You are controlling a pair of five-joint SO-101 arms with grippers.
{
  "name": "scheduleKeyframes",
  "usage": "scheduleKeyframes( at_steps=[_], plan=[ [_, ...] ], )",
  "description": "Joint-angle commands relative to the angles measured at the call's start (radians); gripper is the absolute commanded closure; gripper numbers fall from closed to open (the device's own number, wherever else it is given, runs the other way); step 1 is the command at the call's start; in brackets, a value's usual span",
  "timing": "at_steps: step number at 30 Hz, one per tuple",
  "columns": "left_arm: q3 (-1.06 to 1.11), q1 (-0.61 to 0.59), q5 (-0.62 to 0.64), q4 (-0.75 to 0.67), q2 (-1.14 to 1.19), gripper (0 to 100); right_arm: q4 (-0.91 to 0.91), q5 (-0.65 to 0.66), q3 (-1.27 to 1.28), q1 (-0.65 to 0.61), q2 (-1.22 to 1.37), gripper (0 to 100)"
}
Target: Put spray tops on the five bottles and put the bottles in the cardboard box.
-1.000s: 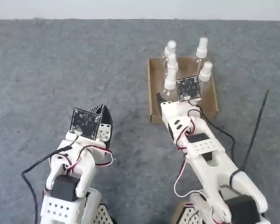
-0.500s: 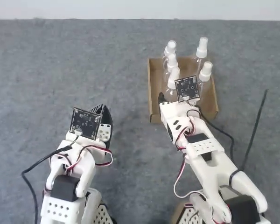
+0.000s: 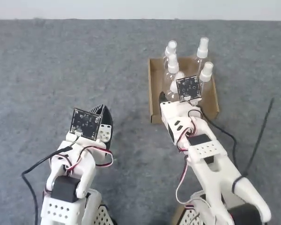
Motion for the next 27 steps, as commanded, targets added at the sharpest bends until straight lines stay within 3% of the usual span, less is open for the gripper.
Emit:
scheduleKeyframes(
  at_steps=[1,13,16,19,24,27],
  plan=[
    [-0.004,-0.006,-0.005,-0.028,-0.014,99,0.091,0.003,-0.100,0.001,-0.120,79.6],
    [-0.008,-0.009,-0.006,-0.032,-0.014,99,0.479,0.003,-0.253,0.001,-0.423,80.0],
    [-0.030,-0.064,-0.005,-0.029,-0.031,99,0.642,0.006,-0.267,0.002,-0.529,80.1],
    [-0.030,-0.112,-0.003,-0.026,-0.106,99,0.805,0.068,-0.261,0.001,-0.631,81.5],
    [0.002,-0.126,-0.003,0.052,-0.244,98,1.032,0.170,-0.203,0.002,-0.831,98.3],
    [0.019,-0.127,-0.005,0.091,-0.222,98,1.152,0.265,-0.132,0.002,-0.975,97.6]
  ],
)
